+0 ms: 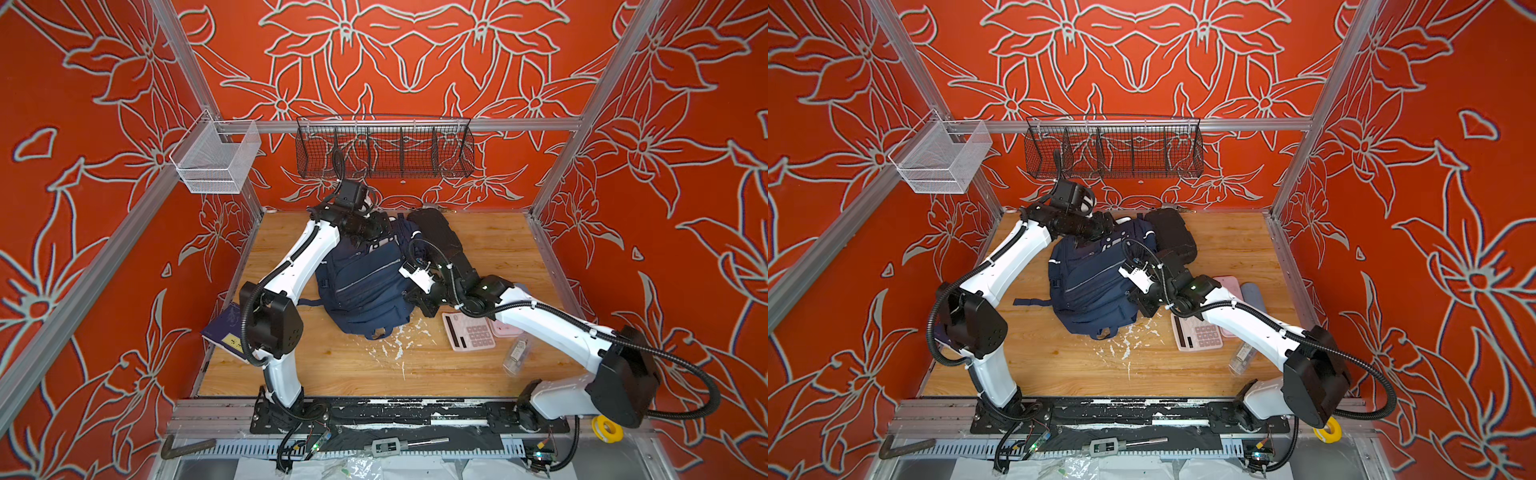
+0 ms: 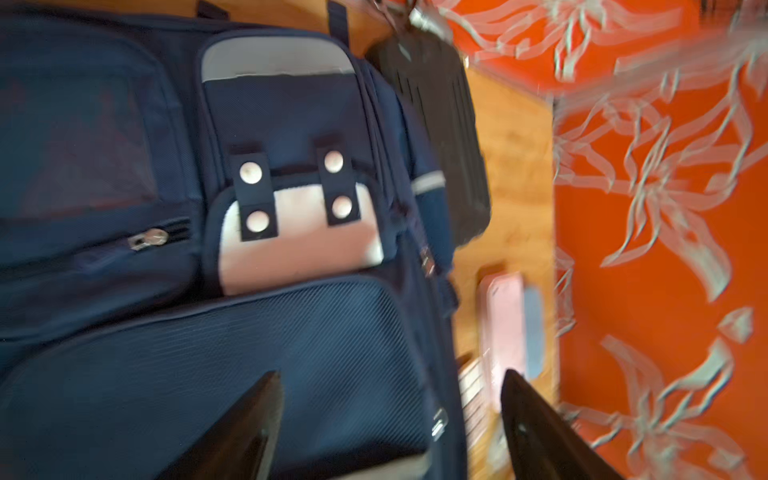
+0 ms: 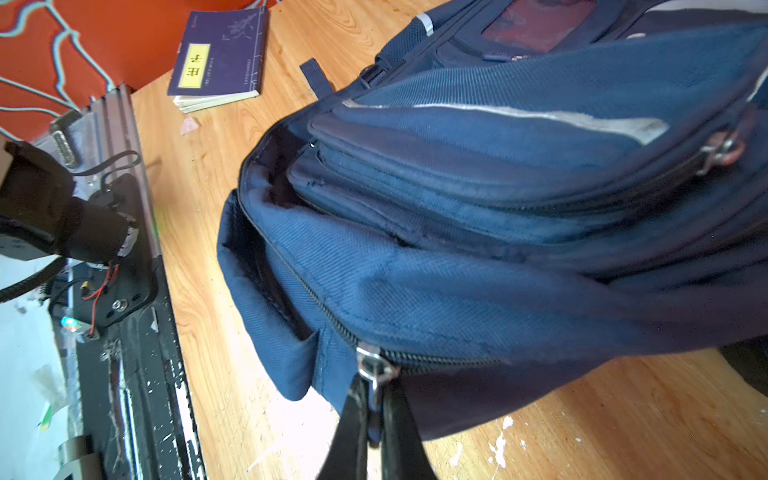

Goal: Pack the student bag

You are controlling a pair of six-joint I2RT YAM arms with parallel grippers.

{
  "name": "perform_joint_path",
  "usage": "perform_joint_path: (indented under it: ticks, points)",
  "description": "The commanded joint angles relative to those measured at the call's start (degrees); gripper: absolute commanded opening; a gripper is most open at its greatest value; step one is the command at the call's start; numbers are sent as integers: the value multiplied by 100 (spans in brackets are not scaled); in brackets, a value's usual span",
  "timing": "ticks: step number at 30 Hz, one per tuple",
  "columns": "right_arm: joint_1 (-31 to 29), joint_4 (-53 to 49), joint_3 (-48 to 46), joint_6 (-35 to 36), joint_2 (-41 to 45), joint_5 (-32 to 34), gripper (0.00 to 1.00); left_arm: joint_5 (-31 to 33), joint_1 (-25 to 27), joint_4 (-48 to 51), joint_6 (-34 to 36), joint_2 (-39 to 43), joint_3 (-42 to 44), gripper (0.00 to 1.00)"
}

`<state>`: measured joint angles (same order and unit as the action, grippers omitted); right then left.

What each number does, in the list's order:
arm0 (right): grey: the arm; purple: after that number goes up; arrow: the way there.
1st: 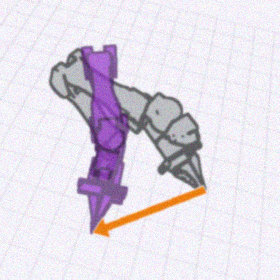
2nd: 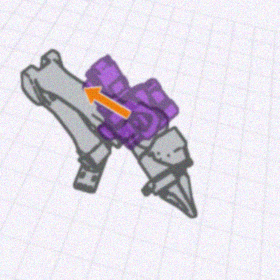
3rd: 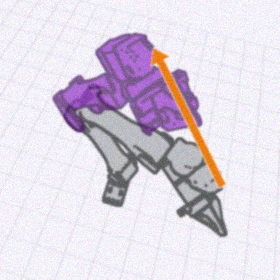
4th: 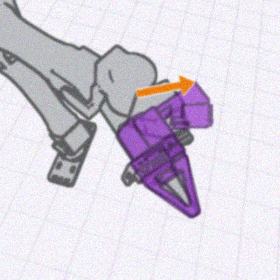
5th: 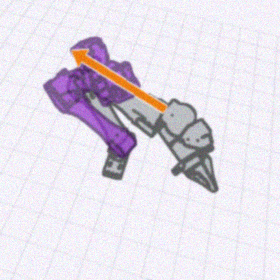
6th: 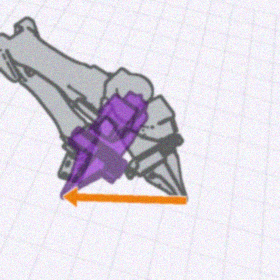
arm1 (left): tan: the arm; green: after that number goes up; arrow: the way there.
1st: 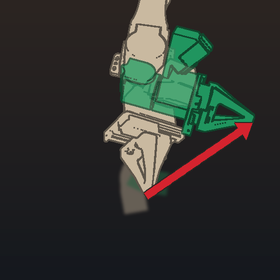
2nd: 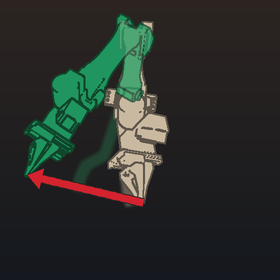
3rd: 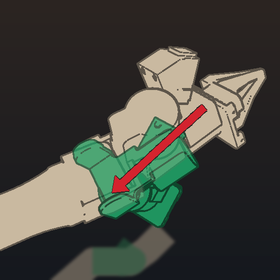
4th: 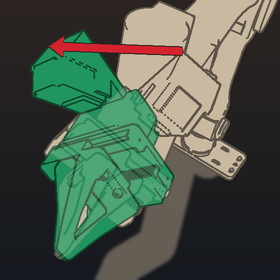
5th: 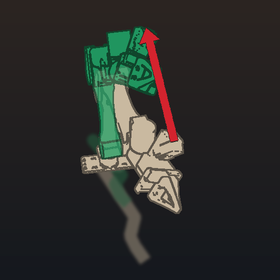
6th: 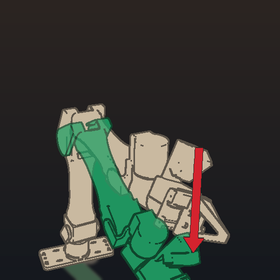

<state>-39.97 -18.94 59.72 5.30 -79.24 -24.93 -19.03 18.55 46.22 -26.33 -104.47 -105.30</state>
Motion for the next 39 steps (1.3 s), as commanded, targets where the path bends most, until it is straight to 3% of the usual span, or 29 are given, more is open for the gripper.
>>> perform_joint_path:
  ticks: [1,12,25,29,34,39]
  points:
    - [151,6,214,354,267,-682,0,-359,25,732,1832,484,302,82]
    - [474,-694,608,725,249,-1073,0,378,952,-995,3662,2092,2989,85]
    - [498,-945,793,779,241,-1103,0,1474,1436,-771,4585,1352,2925,84]
    - [496,-1039,770,825,305,-1015,0,1256,1433,-642,4907,1379,2959,84]
    - [494,-1054,725,826,365,-1021,0,1521,1499,-964,5623,1842,3640,86]
    - [498,-990,725,822,330,-1284,0,2208,1736,-1215,5520,1466,3579,84]
